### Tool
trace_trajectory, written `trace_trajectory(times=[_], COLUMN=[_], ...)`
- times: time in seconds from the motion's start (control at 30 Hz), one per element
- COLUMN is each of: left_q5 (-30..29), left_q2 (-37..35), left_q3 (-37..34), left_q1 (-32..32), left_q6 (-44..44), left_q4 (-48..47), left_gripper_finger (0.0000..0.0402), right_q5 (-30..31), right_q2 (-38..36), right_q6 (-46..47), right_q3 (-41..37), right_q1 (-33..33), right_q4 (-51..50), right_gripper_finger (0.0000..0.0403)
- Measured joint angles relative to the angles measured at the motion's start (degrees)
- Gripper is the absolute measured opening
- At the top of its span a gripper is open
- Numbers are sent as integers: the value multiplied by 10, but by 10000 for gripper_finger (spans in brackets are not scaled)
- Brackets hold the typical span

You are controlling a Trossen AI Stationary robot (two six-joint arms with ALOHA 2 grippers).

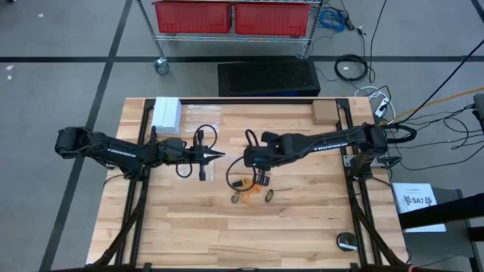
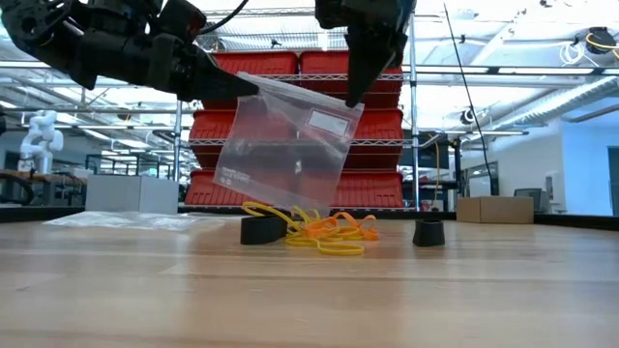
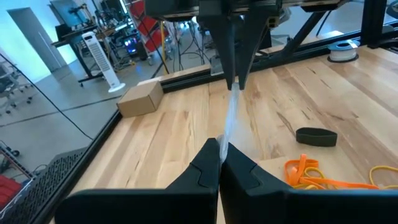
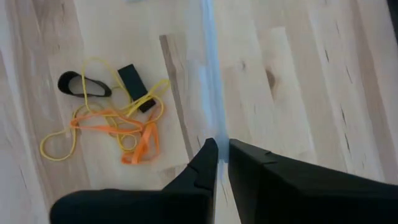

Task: Sort rubber bands
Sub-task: Open the right transparent zip bag

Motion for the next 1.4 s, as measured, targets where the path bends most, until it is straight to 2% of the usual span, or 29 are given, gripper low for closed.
trace_trajectory(times=[0.4,0.6,0.73,0.9,1.03,1.13,1.2,1.4], left_q5=[1,-3,-14,-22,26,60,76,84], left_q2=[0,-1,-1,-1,2,10,17,43], left_q3=[1,-1,-1,-1,-1,0,0,18], left_q1=[0,1,1,28,61,79,84,85], left_q6=[-11,-12,-11,-15,-43,-52,-54,-53], left_q4=[5,1,4,5,5,6,11,16], left_gripper_finger=[1,1,1,1,1,1,1,1], right_q5=[9,7,8,7,-8,-41,-41,-41], right_q2=[-61,-73,-73,-72,-72,-72,-66,-14], right_q6=[-2,16,24,1,-52,-97,-121,-188], right_q3=[0,-1,-2,-2,-2,-1,-1,-1], right_q1=[-1,-2,-2,-17,-45,-61,-68,-66], right_q4=[-26,-100,-100,-66,-2,48,75,172], right_gripper_finger=[15,19,46,105,131,123,107,23])
